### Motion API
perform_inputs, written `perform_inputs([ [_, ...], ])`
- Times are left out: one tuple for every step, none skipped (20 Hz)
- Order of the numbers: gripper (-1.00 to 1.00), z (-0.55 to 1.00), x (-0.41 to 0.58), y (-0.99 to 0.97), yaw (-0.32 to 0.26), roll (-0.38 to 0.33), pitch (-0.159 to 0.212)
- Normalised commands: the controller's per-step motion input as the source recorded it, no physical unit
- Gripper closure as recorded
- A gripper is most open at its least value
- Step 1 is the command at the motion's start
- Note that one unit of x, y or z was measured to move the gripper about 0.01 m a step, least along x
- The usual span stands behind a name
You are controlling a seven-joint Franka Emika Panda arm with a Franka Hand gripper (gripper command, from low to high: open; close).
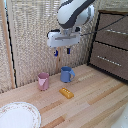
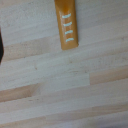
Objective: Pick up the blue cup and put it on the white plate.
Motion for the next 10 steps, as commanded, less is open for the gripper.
perform_inputs([
  [-1.0, 0.0, 0.191, -0.56, 0.0, 0.074, 0.0],
  [-1.0, 0.04, 0.283, -0.66, 0.0, 0.079, -0.027],
  [-1.0, 0.04, 0.283, -0.66, 0.0, 0.079, -0.027],
  [-1.0, 0.03, 0.294, -0.65, 0.0, 0.079, -0.026],
  [-1.0, 0.04, 0.3, -0.64, 0.0, 0.077, -0.031],
  [-1.0, 0.03, 0.306, -0.64, 0.0, 0.077, -0.033],
  [-1.0, 0.02, 0.311, -0.65, 0.0, 0.079, -0.031],
  [-1.0, 0.03, 0.303, -0.64, 0.0, 0.077, -0.033],
  [-1.0, 0.01, 0.309, -0.64, 0.0, 0.078, -0.029],
  [-1.0, 0.0, 0.269, -0.63, 0.0, 0.073, -0.025],
])
